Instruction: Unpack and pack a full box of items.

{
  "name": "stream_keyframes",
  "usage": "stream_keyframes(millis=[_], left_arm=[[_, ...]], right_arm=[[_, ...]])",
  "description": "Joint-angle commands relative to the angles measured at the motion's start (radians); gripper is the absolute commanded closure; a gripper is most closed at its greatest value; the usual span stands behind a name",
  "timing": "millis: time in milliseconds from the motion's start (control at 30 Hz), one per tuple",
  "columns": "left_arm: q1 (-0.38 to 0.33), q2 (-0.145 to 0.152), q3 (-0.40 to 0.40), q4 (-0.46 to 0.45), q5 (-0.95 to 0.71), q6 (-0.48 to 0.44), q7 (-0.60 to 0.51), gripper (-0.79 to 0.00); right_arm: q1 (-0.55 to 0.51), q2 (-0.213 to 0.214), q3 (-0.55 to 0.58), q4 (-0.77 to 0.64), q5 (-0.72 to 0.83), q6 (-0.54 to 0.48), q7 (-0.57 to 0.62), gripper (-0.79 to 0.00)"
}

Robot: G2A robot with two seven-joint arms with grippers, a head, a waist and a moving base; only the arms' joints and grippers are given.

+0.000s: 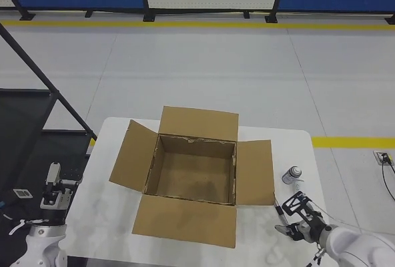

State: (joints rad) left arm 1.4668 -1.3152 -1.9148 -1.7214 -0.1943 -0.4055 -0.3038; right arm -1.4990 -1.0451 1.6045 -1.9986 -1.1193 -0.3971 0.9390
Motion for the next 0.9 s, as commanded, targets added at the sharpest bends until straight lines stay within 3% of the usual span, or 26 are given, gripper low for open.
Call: stream_keyframes(millis=[0,200,533,633,733,833,867], left_arm=[[0.0,0.0,0.0,0.0,0.0,0.0,0.0,-0.785],[0.001,0.0,0.002,-0.009,-0.004,0.013,0.016,-0.785],[0.023,0.001,0.01,0.001,-0.003,0.003,0.038,-0.785],[0.026,0.003,0.01,0.001,0.001,0.002,0.04,-0.785],[0.025,0.004,0.01,0.0,0.004,0.003,0.04,-0.785],[0.023,0.006,0.011,-0.001,0.009,0.004,0.036,-0.785],[0.023,0.006,0.011,-0.001,0.011,0.005,0.037,-0.785]], right_arm=[[0.0,0.0,0.0,0.0,0.0,0.0,0.0,-0.785],[0.018,-0.002,-0.036,0.014,-0.022,0.034,0.024,-0.785],[0.203,-0.018,-0.181,0.215,-0.018,0.136,0.088,-0.776],[0.233,-0.02,-0.192,0.262,0.001,0.134,0.079,-0.711],[0.246,-0.022,-0.193,0.297,0.02,0.149,0.071,-0.588],[0.247,-0.023,-0.183,0.318,0.06,0.157,0.038,-0.57],[0.243,-0.022,-0.172,0.323,0.075,0.159,0.025,-0.502]])
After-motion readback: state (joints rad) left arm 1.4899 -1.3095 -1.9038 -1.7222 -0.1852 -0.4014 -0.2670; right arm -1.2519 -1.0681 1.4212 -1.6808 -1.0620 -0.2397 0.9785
